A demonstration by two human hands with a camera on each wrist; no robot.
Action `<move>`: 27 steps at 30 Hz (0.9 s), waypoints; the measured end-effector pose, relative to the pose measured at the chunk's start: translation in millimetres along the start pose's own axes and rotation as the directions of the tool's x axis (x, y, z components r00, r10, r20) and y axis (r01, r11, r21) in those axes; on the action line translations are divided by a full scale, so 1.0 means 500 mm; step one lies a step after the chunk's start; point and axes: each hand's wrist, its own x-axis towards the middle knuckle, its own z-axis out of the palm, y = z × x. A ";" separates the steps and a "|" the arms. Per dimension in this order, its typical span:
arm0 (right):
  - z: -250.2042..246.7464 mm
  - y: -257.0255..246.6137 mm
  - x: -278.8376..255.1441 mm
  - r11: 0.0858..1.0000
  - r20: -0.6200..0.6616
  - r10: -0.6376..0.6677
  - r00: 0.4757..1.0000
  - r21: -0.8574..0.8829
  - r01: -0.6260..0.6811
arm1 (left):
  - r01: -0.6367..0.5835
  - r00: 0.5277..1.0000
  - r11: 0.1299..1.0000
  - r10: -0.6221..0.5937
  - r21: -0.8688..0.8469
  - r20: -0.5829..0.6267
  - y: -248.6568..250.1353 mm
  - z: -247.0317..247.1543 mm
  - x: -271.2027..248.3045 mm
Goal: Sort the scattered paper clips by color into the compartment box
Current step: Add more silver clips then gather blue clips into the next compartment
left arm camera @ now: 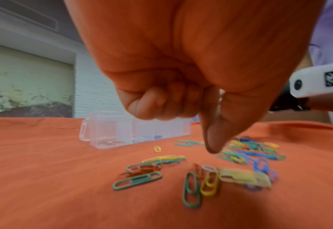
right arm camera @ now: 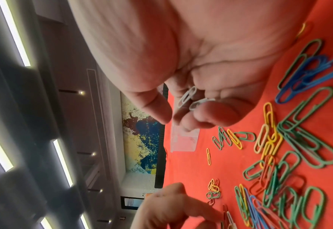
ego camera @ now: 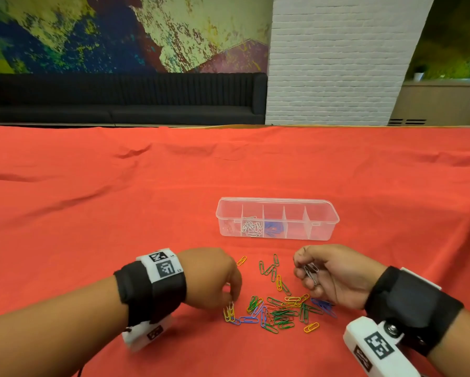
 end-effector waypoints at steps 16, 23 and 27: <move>-0.006 -0.003 -0.002 1.000 -0.035 -0.003 0.999 -0.021 0.002 | -0.054 0.986 0.988 0.030 0.143 0.163 -0.009 -0.010 0.004; -0.008 -0.007 0.006 0.984 -0.007 0.004 1.000 0.178 -0.003 | 0.060 0.995 0.982 -0.046 -0.178 0.083 -0.020 -0.018 -0.005; -0.015 -0.023 0.025 0.923 0.017 -0.030 0.999 0.383 0.022 | 0.151 0.986 0.691 -0.155 -0.707 0.059 -0.018 -0.032 0.003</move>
